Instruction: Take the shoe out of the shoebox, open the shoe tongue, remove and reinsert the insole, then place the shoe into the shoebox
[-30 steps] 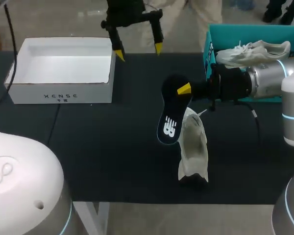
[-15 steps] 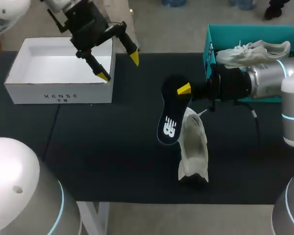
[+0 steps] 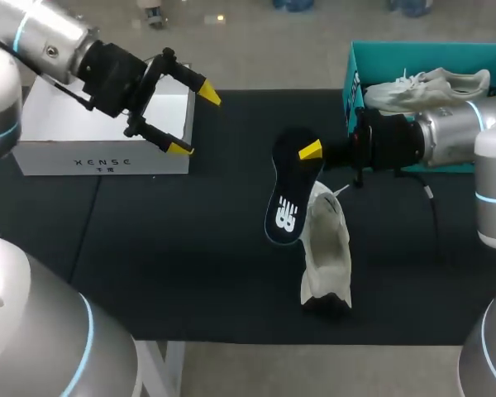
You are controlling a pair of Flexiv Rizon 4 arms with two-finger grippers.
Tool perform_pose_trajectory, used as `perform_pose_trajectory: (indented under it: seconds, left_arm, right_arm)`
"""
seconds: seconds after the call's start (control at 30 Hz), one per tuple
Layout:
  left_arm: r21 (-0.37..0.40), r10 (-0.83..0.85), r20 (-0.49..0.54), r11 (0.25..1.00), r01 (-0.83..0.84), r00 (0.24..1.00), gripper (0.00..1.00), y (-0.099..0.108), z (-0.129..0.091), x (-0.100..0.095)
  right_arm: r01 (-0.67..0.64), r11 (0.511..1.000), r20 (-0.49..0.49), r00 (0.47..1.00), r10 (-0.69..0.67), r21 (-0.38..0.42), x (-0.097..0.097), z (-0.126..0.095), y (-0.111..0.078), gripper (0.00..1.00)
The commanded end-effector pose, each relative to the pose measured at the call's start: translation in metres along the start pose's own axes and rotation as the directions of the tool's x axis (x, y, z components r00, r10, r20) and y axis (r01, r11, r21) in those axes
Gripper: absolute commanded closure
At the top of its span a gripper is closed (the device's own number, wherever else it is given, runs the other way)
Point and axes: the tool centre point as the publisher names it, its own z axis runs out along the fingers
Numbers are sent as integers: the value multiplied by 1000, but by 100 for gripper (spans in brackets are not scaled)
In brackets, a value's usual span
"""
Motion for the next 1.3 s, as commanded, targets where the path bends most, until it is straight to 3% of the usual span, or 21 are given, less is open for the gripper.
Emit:
perform_pose_trajectory:
  seconds: [0.03, 0.13, 0.23, 0.63, 1.0, 1.3]
  left_arm:
    - [2, 2, 395, 1000, -3, 919, 0, 1, 3, 6]
    - [-12, 12, 386, 1000, -8, 922, 0, 1, 2, 5]
    - [37, 7, 387, 999, -23, 922, 0, -1, 3, 9]
    - [74, 91, 426, 988, -135, 900, 0, -10, 29, 28]
    - [62, 164, 394, 977, -204, 904, 0, -29, 76, 14]
    - [68, 162, 432, 975, -211, 887, 0, -44, 104, 15]
  right_arm:
    - [-1, 1000, 3, 1000, 1, -2, 0, 0, -1, 100]
    - [-1, 1000, 3, 1000, 1, -2, 0, 0, -1, 100]
    - [-1, 1000, 3, 1000, 1, -2, 0, 0, -1, 100]
    - [-1, 1000, 3, 1000, 1, -2, 0, 0, -1, 100]
    - [-1, 1000, 3, 1000, 1, -2, 0, 0, -1, 100]
    - [-1, 1000, 3, 1000, 1, -2, 0, 0, -1, 100]
